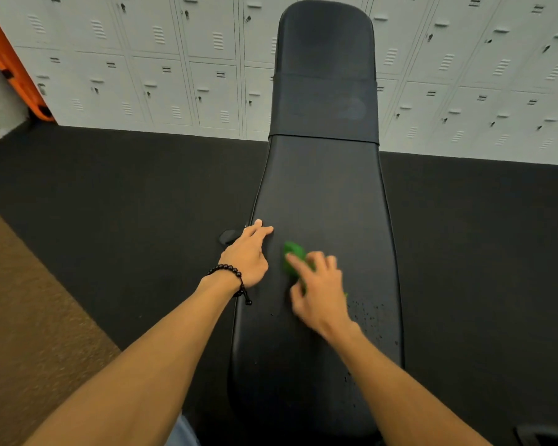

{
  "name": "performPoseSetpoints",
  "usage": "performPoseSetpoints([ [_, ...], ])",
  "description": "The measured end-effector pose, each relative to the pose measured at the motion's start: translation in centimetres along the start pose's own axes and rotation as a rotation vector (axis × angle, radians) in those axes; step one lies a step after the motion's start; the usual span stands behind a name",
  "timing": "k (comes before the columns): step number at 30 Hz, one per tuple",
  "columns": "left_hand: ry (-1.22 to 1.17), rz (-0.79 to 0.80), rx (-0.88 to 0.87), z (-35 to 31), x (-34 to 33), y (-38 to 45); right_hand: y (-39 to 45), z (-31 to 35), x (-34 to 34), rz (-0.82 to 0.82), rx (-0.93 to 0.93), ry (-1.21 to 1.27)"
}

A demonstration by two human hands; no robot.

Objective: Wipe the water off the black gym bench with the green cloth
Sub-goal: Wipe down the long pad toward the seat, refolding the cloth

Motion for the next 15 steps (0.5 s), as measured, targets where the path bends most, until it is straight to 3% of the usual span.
performPoseSetpoints([
  [3,0.009,-0.001,-0.038,0.2,0.2,0.0,-3.1,2.7,-1.7,0.294,0.430,-0.052],
  [5,-0.046,-0.039,-0.066,0.6,0.4,-0.1,-3.2,1.5,-1.5,0.267,0.505,-0.125],
  [7,-0.095,-0.102,-0.068,1.1,0.6,-0.8,-2.3,-1.0,-0.2,0.078,0.260,-0.121],
  [9,-0.143,-0.135,-0.020,1.9,0.6,-1.5,-1.5,-3.8,1.4,-0.112,-0.182,-0.016],
  [11,-0.242,-0.129,0.061,2.9,0.3,-1.8,-1.2,-4.4,1.9,-0.179,-0.416,0.026],
  [13,-0.384,-0.123,0.140,3.8,0.0,-2.2,-0.6,-2.6,1.4,-0.155,-0.376,0.026],
  [15,-0.456,-0.140,0.190,4.0,-0.1,-2.7,-0.2,0.5,0.2,-0.075,-0.199,0.011],
])
Point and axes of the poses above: each hand's wrist, its own y-axis towards the middle knuckle, its own x-axis out of the back of the hand, z = x × y, the point moved 4 cm from there along y, towards the middle knuckle
